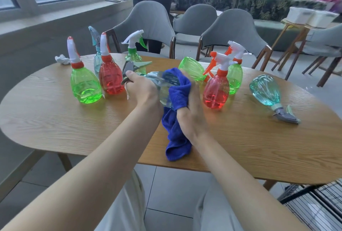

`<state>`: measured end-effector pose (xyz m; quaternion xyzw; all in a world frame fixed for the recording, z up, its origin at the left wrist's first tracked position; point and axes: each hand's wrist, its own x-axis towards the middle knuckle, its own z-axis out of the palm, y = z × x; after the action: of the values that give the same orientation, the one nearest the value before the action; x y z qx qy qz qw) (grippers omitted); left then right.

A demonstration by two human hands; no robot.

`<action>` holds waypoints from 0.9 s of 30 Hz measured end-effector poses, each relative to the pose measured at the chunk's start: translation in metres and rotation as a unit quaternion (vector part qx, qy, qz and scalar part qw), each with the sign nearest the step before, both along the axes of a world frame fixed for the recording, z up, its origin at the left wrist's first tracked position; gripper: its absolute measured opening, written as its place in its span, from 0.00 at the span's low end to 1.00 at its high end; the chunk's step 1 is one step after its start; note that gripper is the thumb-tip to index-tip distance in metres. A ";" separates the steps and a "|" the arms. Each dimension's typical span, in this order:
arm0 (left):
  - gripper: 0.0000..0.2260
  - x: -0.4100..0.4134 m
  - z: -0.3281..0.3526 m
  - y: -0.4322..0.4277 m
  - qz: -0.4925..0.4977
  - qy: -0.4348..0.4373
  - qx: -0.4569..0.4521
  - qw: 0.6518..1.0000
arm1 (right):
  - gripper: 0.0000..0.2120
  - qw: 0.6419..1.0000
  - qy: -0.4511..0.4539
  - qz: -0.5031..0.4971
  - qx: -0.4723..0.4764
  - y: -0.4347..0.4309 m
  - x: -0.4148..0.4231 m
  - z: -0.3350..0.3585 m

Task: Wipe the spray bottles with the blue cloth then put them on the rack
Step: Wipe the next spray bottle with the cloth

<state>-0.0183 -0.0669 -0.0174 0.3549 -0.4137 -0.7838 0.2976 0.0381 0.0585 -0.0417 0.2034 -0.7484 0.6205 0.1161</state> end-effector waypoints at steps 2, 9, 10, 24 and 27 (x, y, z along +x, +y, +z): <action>0.27 0.003 0.005 0.005 0.008 0.002 -0.029 1.000 | 0.19 1.000 -0.004 -0.013 -0.004 -0.001 -0.002 0.001; 0.24 0.021 0.017 0.016 0.005 0.052 -0.101 0.994 | 0.21 0.963 -0.243 0.037 -0.110 -0.008 -0.025 0.016; 0.24 0.024 0.017 0.018 0.002 0.061 -0.114 0.992 | 0.26 0.951 -0.284 0.041 -0.116 -0.009 -0.028 0.015; 0.26 0.025 0.018 0.008 -0.042 0.070 -0.123 0.989 | 0.16 0.979 -0.163 0.048 -0.110 0.001 -0.022 0.013; 0.31 0.027 0.018 0.008 -0.085 0.094 -0.149 0.981 | 0.18 0.924 -0.309 0.059 -0.216 0.002 -0.031 0.011</action>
<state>0.0083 -0.0588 0.0007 0.1944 -0.5245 -0.7659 0.3170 0.0076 0.0607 -0.0306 0.0152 -0.5814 0.8050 -0.1170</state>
